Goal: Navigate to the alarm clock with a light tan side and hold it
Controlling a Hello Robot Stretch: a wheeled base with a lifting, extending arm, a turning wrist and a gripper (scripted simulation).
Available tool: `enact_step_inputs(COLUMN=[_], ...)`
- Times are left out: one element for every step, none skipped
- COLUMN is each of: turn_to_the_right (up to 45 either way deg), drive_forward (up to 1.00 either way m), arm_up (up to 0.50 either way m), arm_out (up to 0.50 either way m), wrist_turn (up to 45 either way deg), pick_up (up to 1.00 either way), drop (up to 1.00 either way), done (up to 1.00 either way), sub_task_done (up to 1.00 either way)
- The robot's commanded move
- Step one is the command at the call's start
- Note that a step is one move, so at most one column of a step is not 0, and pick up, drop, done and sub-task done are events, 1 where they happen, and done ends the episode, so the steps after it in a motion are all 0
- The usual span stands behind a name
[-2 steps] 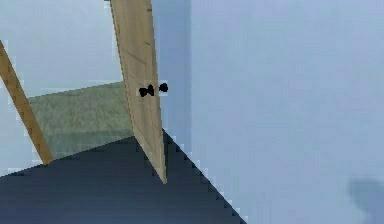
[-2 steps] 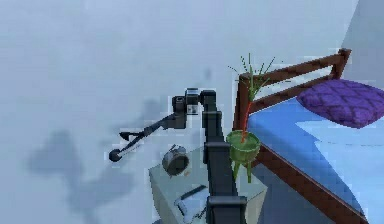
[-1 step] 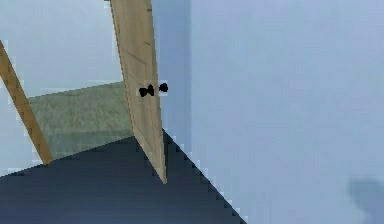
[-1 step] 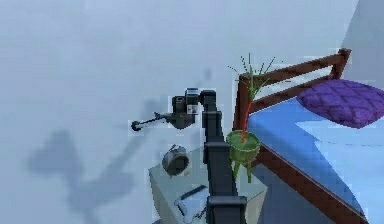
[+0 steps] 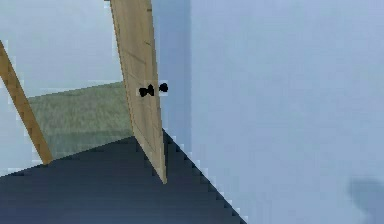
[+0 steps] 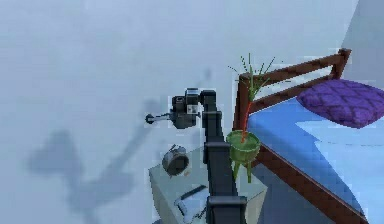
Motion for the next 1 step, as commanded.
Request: enact_step_inputs(turn_to_the_right=[0.0], drive_forward=[0.0], arm_up=[-0.3], arm_out=[0.0], wrist_turn=[0.0], pick_up=[0.0], drop=[0.0], done=[0.0], sub_task_done=[0.0])
